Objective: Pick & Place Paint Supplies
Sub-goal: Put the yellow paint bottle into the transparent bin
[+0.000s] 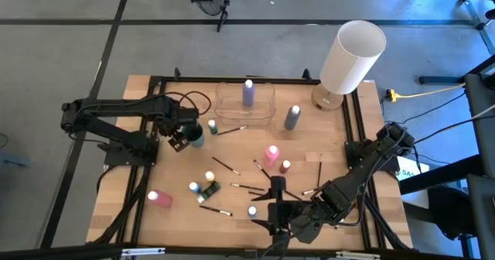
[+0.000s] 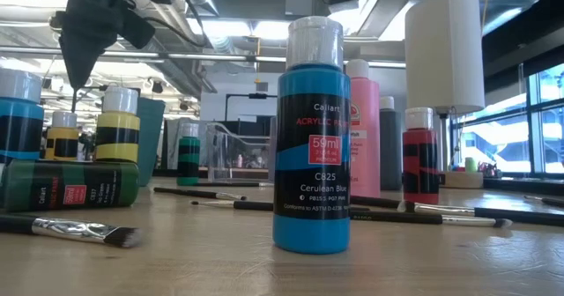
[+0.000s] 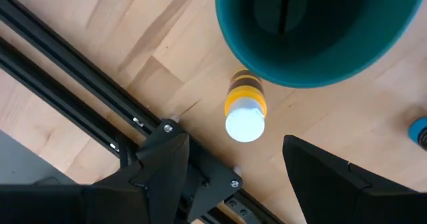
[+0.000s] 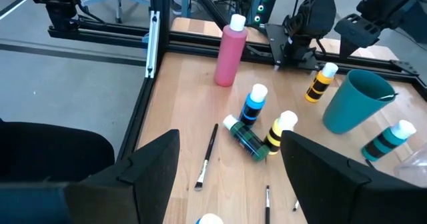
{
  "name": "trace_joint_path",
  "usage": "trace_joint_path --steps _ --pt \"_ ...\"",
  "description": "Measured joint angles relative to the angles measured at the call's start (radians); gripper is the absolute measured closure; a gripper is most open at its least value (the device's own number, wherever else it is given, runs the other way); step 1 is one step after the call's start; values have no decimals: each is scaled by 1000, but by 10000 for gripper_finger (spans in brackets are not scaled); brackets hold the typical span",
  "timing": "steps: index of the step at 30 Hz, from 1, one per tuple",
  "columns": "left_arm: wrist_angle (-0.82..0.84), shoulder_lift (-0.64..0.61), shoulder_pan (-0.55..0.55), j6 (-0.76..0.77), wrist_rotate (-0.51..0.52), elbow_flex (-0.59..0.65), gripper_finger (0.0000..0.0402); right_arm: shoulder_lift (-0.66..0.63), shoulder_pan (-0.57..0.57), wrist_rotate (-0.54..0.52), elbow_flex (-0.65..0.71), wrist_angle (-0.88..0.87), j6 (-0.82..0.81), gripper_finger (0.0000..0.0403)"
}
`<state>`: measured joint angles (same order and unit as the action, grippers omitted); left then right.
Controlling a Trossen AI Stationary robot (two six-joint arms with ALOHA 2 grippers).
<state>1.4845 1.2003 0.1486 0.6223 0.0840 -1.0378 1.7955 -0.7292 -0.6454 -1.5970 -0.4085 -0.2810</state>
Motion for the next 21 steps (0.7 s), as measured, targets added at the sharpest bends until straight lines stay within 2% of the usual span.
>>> trace_joint_path --steps 14,18,21 --pt "-21 0 -1 45 -12 3 162 4 -8 4 0 0 -3 139" --pt "-37 -2 -1 41 -50 73 162 4 -13 4 0 0 -3 139" --pt "-37 -4 9 -28 -73 120 162 4 -14 4 0 0 -3 139"
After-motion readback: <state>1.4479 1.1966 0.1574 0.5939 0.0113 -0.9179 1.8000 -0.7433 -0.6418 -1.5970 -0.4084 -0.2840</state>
